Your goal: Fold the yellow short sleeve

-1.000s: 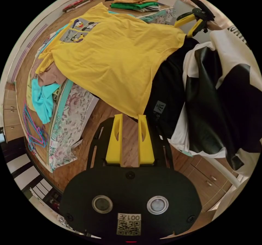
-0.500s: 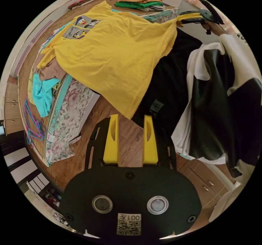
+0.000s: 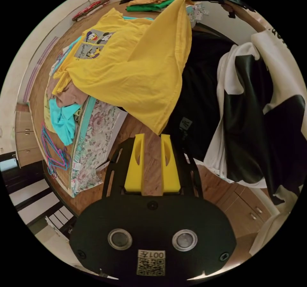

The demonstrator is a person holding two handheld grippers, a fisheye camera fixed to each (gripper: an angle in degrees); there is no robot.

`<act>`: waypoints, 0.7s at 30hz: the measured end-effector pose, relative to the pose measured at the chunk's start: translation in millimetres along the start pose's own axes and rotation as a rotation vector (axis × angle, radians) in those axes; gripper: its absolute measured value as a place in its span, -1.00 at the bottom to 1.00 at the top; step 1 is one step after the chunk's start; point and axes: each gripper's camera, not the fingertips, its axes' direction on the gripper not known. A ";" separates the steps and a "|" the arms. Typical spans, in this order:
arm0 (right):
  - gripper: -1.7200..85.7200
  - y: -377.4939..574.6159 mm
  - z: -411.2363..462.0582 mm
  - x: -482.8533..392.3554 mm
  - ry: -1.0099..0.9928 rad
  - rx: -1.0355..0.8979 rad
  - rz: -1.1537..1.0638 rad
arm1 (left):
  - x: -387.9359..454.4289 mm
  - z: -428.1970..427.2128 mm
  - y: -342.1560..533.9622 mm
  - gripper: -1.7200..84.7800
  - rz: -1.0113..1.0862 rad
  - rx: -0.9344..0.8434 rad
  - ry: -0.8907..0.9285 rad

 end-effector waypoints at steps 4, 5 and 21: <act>-0.91 5.1 -5.2 -9.4 -0.014 -0.001 0.002 | 8.7 5.8 2.1 -0.84 -0.018 0.031 -0.004; -0.91 6.9 -6.9 -11.9 -0.015 -0.003 0.003 | 13.8 9.3 1.9 -0.83 -0.002 0.028 0.008; -0.91 20.5 -54.3 -8.6 0.150 0.078 0.057 | 20.7 -51.7 37.0 -0.98 -0.293 0.230 -0.305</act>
